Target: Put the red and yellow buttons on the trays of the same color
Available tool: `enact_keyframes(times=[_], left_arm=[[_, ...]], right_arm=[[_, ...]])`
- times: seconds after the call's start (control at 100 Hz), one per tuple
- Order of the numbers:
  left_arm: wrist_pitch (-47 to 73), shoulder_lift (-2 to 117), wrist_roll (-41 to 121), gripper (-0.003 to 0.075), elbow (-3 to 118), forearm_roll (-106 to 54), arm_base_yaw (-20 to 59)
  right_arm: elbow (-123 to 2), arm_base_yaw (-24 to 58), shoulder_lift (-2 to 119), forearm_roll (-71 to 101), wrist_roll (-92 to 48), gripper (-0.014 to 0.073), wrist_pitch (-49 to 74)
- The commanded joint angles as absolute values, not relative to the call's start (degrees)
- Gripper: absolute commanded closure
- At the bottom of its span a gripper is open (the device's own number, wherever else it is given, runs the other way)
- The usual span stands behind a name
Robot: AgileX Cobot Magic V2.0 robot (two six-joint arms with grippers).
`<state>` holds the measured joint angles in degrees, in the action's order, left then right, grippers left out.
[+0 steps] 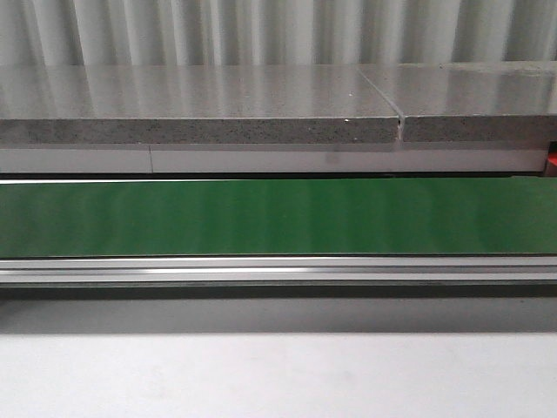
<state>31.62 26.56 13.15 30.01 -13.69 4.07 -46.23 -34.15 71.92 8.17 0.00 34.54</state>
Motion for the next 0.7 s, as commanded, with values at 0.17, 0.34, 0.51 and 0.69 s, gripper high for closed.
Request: enact_keyframes(times=[0.17, 0.34, 0.51, 0.69], left_arm=[[27.4, 26.8, 12.5, 0.0740, 31.6, -14.7, 4.5], [27.4, 26.8, 12.5, 0.0740, 31.6, -14.7, 4.5], [27.4, 26.8, 12.5, 0.0740, 31.6, -14.7, 4.5], [27.4, 26.8, 12.5, 0.0740, 31.6, -14.7, 4.5]], right_arm=[[-47.8, -19.0, 61.1, 9.1, -5.8, -0.0029, 29.3], [-47.4, -10.5, 55.3, 9.1, -8.3, -0.0029, 28.7], [-44.1, -8.2, 48.5, 9.0, -9.0, -0.0029, 27.1], [-39.8, -8.2, 39.8, 9.0, -9.0, -0.0025, 26.7]])
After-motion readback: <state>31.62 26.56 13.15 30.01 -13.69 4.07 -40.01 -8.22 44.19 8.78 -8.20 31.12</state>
